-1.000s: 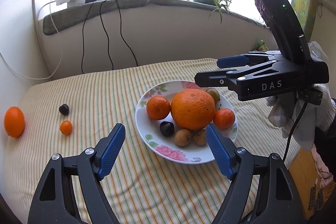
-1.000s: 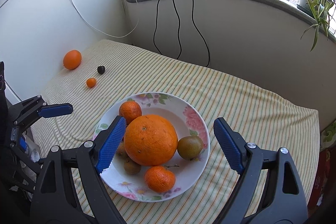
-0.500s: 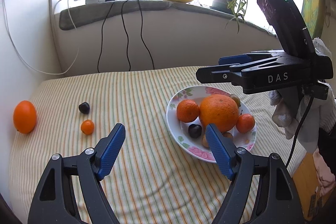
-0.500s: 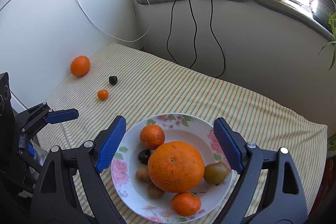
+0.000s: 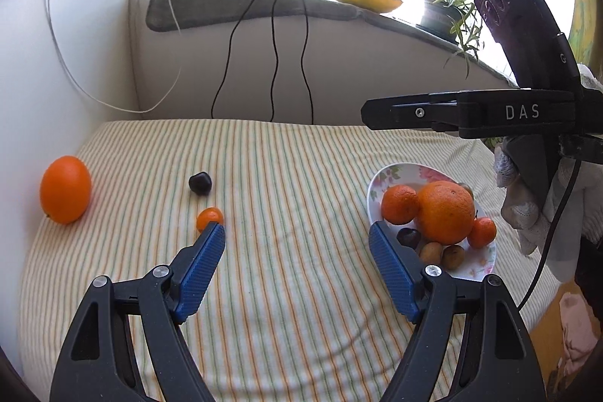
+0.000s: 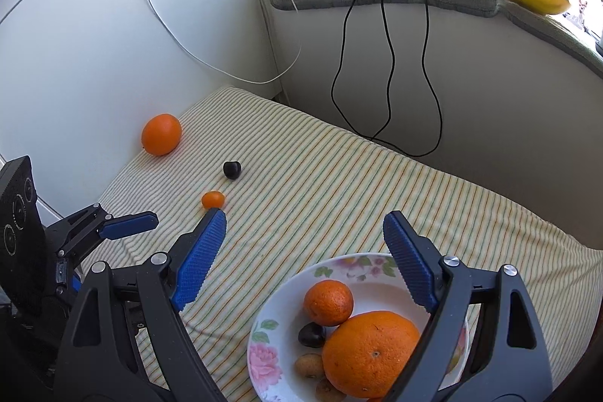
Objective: Organize fruits
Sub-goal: 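Grasp the dark plum with the right tool while the left tool grasps the small tangerine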
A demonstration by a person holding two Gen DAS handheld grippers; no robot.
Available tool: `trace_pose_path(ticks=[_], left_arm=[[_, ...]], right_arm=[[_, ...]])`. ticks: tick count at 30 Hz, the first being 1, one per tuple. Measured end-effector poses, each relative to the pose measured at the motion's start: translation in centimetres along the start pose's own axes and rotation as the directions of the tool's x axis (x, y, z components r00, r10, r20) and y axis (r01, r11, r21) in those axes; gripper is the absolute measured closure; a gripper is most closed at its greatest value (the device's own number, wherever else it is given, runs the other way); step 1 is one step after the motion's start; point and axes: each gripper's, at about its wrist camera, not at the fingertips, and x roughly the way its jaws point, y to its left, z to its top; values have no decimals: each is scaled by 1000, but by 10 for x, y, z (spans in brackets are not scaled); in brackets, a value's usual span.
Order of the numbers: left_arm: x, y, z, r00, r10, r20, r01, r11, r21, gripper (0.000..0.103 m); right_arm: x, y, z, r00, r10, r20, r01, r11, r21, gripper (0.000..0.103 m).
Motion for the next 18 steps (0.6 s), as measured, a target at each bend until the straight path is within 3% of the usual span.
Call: trace_pose_path(ticks=[7,14,18], left_arm=[[7,35,0,1000,2,-13,-3,997,-73,28],[24,57,0,999,-33,-39,27,992,-124,46],[35,63,2,998,-45,-51,38,990,-137,52]], right_arm=[[27,17,21,998,58,-33,-58,998,1,15],[66,32,37,986,130,-100,-127,991,36,15],[89,37,44,973,180,-142,-170,982,83,24]])
